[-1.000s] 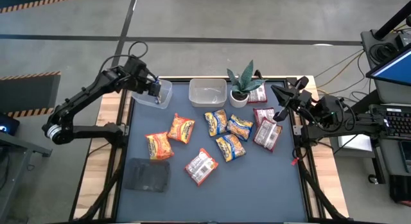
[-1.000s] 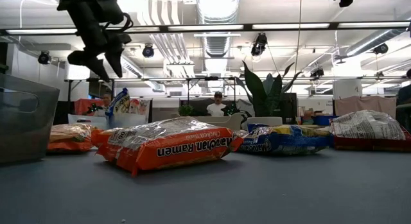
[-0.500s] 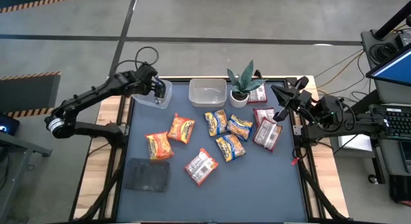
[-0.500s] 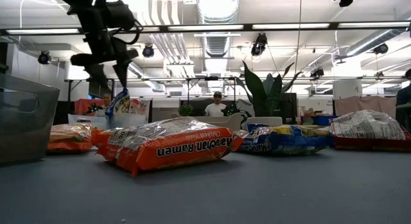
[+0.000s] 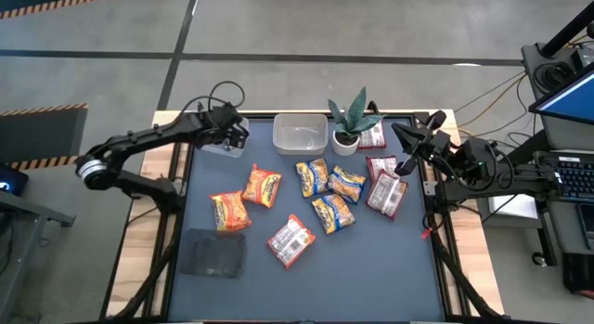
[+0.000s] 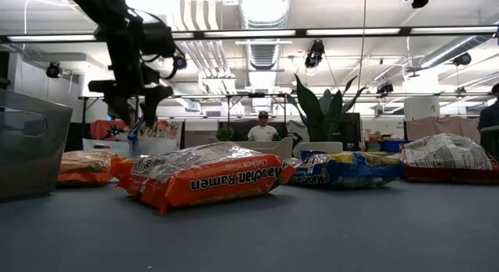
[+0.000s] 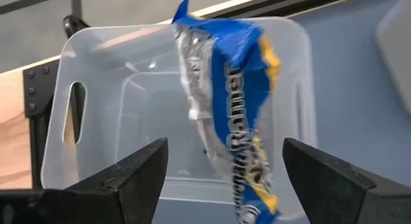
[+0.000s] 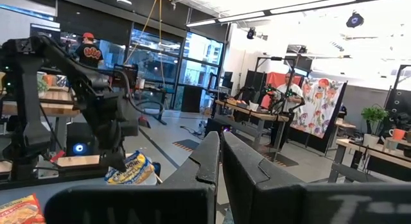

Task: Sort Maruchan noodles
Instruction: Put the blue noodle pack into the transparent bin

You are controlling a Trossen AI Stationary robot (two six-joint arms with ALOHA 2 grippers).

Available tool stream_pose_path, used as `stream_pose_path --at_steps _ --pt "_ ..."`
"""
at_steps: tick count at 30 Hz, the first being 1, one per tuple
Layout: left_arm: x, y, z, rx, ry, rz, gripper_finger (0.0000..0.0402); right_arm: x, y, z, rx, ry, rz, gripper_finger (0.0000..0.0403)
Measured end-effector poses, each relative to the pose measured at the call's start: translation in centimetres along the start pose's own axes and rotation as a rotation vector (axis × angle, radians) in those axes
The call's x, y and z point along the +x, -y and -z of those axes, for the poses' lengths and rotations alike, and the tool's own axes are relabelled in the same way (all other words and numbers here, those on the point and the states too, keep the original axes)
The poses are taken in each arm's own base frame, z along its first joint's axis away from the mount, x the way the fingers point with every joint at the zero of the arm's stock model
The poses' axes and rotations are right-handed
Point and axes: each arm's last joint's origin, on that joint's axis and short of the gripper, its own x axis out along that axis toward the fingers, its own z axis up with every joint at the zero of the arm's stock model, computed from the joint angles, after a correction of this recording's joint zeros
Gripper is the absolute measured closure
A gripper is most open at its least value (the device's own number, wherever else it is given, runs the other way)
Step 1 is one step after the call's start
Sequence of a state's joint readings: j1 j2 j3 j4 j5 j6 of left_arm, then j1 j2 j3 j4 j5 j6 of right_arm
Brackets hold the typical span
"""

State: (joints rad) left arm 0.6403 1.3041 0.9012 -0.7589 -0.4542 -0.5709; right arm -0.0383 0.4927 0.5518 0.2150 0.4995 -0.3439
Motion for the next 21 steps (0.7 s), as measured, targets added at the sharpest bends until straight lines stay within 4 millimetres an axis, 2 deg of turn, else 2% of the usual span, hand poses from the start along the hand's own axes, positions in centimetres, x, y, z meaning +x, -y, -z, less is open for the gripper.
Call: stream_pose_path --at_steps 8,12,16,21 --pt "2.1 0.8 0.6 -0.005 0.031 0.008 0.0117 0.0 0.0 0.0 0.000 0.001 0.000 0.0394" --pt "2.7 1.0 0.7 0.003 0.032 -0.022 0.0132 0.0 0.0 0.0 0.002 0.000 0.000 0.0394" --pt "3.3 1.2 0.8 0.018 0.025 -0.061 0.0171 0.0 0.0 0.0 0.002 0.000 0.000 0.0394" --pt "3.5 1.3 0.9 0.023 0.016 -0.067 0.0250 0.0 0.0 0.0 0.002 0.000 0.000 0.0394"
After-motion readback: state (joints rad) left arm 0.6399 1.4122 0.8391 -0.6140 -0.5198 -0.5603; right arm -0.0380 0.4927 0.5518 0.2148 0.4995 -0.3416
